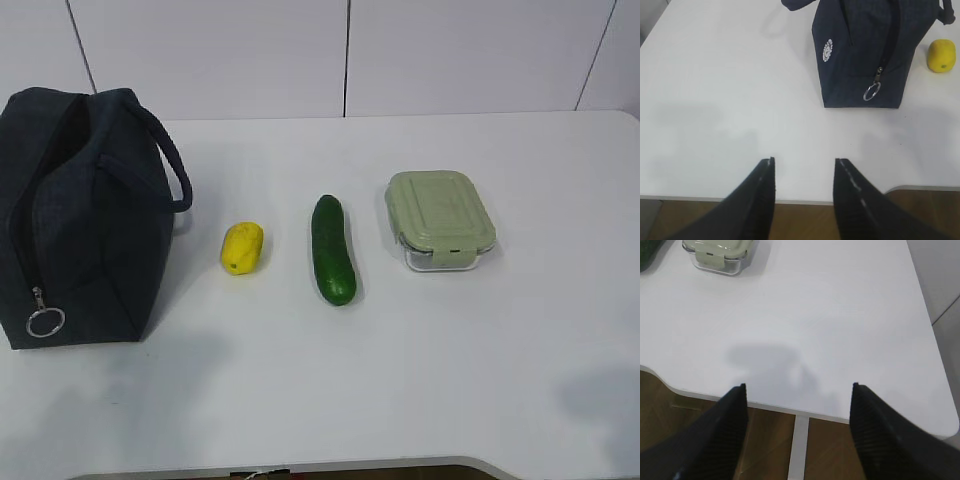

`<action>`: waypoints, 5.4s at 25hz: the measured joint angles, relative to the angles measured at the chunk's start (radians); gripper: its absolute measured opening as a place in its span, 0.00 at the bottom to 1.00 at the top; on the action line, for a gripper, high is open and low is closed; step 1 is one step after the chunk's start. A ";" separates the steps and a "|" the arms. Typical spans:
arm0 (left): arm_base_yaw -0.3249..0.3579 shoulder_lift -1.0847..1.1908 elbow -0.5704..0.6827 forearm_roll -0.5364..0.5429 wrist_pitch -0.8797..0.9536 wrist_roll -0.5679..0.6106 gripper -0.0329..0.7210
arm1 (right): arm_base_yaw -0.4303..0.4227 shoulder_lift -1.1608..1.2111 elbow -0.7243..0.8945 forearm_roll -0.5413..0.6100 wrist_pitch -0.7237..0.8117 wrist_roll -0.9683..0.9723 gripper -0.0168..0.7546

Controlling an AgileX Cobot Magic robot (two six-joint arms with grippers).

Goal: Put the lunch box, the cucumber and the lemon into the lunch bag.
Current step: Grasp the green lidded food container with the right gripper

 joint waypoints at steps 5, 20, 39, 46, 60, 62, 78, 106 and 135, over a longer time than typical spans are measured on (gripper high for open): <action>0.000 0.000 0.000 0.000 0.000 0.000 0.41 | 0.000 0.000 0.000 0.000 0.000 0.000 0.69; 0.000 0.000 0.000 0.000 0.000 0.000 0.37 | 0.000 0.095 -0.048 0.002 -0.036 0.000 0.69; 0.000 0.000 0.000 0.000 0.000 0.000 0.37 | 0.000 0.630 -0.145 0.284 -0.098 0.025 0.69; 0.000 0.000 0.000 0.000 0.000 0.000 0.36 | 0.000 0.773 -0.217 0.382 -0.100 0.025 0.69; 0.000 0.000 0.000 -0.002 0.000 0.000 0.36 | 0.000 1.139 -0.449 0.509 -0.080 -0.038 0.69; 0.000 0.000 0.000 -0.002 0.000 0.000 0.36 | -0.002 1.190 -0.481 0.528 -0.080 -0.054 0.69; 0.000 0.000 0.000 -0.002 0.000 0.000 0.36 | -0.101 1.594 -0.717 0.920 0.064 -0.348 0.69; 0.000 0.000 0.000 -0.002 0.000 0.000 0.36 | -0.317 1.854 -0.850 1.040 0.060 -0.488 0.69; 0.000 0.000 0.000 -0.002 0.000 0.000 0.36 | -0.317 2.211 -1.100 1.056 0.059 -0.482 0.79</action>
